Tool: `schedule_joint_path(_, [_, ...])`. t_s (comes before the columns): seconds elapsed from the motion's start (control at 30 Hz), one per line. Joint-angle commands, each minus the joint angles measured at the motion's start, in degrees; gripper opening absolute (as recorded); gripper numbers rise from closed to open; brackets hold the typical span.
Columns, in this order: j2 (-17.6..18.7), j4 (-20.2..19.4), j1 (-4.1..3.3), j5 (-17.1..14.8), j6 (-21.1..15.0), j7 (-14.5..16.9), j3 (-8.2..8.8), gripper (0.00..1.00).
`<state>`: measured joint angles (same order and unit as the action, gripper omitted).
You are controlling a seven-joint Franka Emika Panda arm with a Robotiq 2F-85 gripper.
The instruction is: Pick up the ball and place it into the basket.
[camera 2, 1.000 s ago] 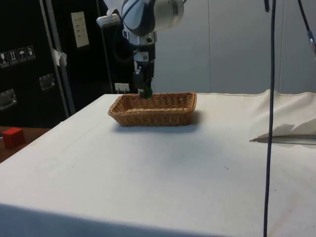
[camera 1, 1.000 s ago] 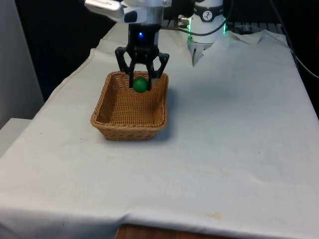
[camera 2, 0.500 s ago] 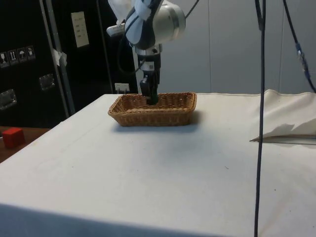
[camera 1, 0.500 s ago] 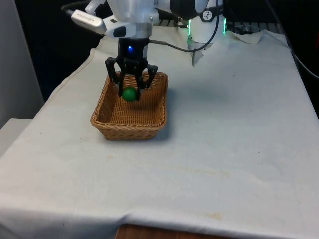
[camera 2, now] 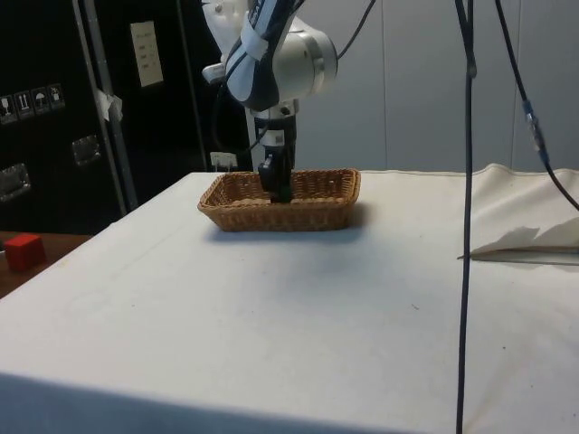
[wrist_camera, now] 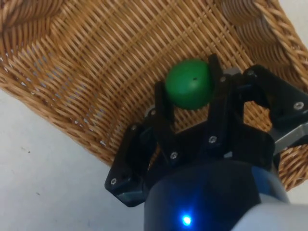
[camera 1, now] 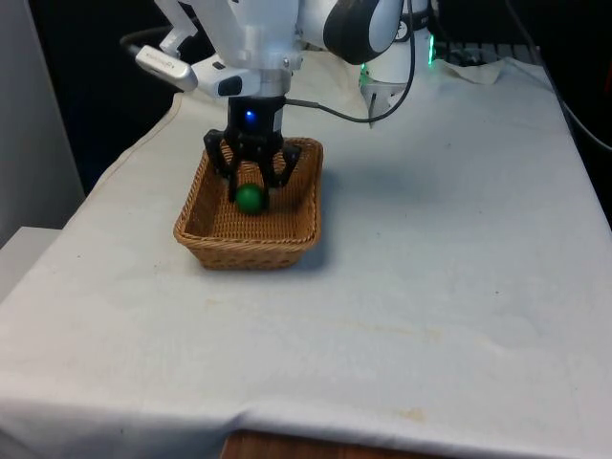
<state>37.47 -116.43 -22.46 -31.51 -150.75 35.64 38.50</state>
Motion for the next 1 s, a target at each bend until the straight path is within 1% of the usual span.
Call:
schedule_joint_path(0.0, [-0.23, -0.06, 0.17, -0.17, -0.06, 0.29, -0.17, 0.02])
schedule_joint_path(0.03, [-0.17, -0.06, 0.17, -0.17, 0.00, 0.29, -0.17, 0.04])
schedule_joint_path(0.07, [-0.17, -0.06, 0.11, -0.11, 0.06, 0.23, -0.11, 0.09])
schedule_joint_path(0.1, [-0.17, -0.06, 0.11, -0.11, 0.06, 0.23, -0.11, 0.16])
schedule_joint_path(0.13, [-0.17, -0.06, 0.11, -0.11, 0.11, 0.23, -0.11, 0.25])
schedule_joint_path(0.17, [-0.17, -0.06, 0.06, -0.06, 0.17, 0.17, -0.06, 0.42])
schedule_joint_path(0.2, [0.00, 0.00, 0.00, 0.00, 0.11, 0.00, 0.06, 0.50])
schedule_joint_path(0.23, [-0.17, -0.06, 0.06, -0.06, 0.17, 0.17, -0.06, 0.50])
schedule_joint_path(0.27, [-0.17, -0.06, 0.00, -0.06, 0.17, 0.17, 0.00, 0.59])
schedule_joint_path(0.3, [-0.17, -0.06, 0.00, -0.06, 0.23, 0.17, 0.00, 0.72])
schedule_joint_path(0.4, [-0.11, -0.06, 0.00, -0.06, 0.23, 0.17, 0.00, 0.97])
schedule_joint_path(0.43, [-0.11, -0.06, 0.00, 0.00, 0.29, 0.17, 0.06, 1.00])
schedule_joint_path(0.6, [-0.11, -0.06, -0.06, 0.00, 0.29, 0.11, 0.06, 1.00])
schedule_joint_path(0.7, [-1.26, -0.46, -0.97, 0.69, 0.86, -0.29, 1.15, 1.00])
schedule_joint_path(0.77, [-2.01, -0.69, -1.43, 1.03, 1.20, -0.46, 1.66, 1.00])
schedule_joint_path(0.8, [-1.26, -0.17, -0.63, 0.23, 0.69, 0.00, 0.69, 1.00])
schedule_joint_path(0.83, [-2.69, -0.92, -1.89, 1.38, 1.60, -0.63, 2.06, 1.00])
schedule_joint_path(0.93, [-4.13, -1.38, -2.41, 2.12, 2.01, -1.03, 2.52, 1.00])
schedule_joint_path(0.97, [-4.58, -1.49, -2.46, 2.46, 2.06, -1.20, 2.58, 1.00])
